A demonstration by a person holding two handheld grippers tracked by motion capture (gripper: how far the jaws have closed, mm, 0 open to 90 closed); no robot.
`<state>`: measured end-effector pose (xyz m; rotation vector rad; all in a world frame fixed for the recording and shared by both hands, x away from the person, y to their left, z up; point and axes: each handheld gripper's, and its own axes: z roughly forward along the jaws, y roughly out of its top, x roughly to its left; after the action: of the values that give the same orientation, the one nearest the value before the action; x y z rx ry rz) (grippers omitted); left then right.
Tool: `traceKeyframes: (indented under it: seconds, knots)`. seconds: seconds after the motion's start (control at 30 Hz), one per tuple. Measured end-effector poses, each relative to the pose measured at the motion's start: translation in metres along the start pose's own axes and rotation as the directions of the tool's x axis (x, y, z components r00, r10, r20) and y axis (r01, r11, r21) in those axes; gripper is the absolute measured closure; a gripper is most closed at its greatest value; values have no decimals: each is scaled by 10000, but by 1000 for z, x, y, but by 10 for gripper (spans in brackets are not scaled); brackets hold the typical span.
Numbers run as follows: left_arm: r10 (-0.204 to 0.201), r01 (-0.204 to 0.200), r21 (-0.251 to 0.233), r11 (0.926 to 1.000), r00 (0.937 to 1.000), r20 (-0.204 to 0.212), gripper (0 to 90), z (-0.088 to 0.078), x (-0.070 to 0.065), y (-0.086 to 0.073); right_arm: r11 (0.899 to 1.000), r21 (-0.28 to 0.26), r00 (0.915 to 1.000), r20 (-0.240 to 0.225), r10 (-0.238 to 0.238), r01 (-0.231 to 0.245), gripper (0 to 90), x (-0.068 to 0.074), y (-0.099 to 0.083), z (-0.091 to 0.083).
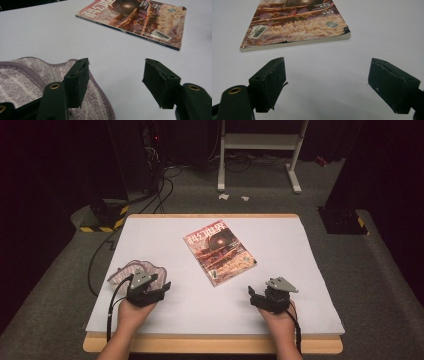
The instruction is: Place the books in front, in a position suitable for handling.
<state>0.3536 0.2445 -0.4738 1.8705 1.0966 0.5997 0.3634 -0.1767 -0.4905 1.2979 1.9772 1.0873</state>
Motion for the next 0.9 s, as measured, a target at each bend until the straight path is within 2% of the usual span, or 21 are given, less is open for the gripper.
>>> traceKeyframes:
  seconds: [0.23, 0.53, 0.6, 0.73, 0.9]
  knots:
    - [20, -21, 72, 10000, 9999, 155, 373, 5, -5, 0, 9998, 102, 9995, -232, 197, -195, 179, -6, -3, 0]
    - [69, -75, 197, 9998, 9995, 306, 360, 8, -8, -2, 9996, -36, 9994, -195, 296, -297, 197, -11, -4, -2]
    - [126, -135, 250, 9996, 9993, 347, 356, 9, -8, -2, 9996, -27, 9994, -211, 266, -266, 200, -11, -4, -2]
    - [-54, 40, 215, 9998, 9980, 626, 361, 9, -9, -2, 9999, -63, 9996, -222, 147, -148, 213, -9, -5, -2]
    - [29, -41, 175, 9998, 9979, 643, 355, 10, -10, -2, 9999, -84, 9997, -231, 64, -66, 213, -9, -6, -2]
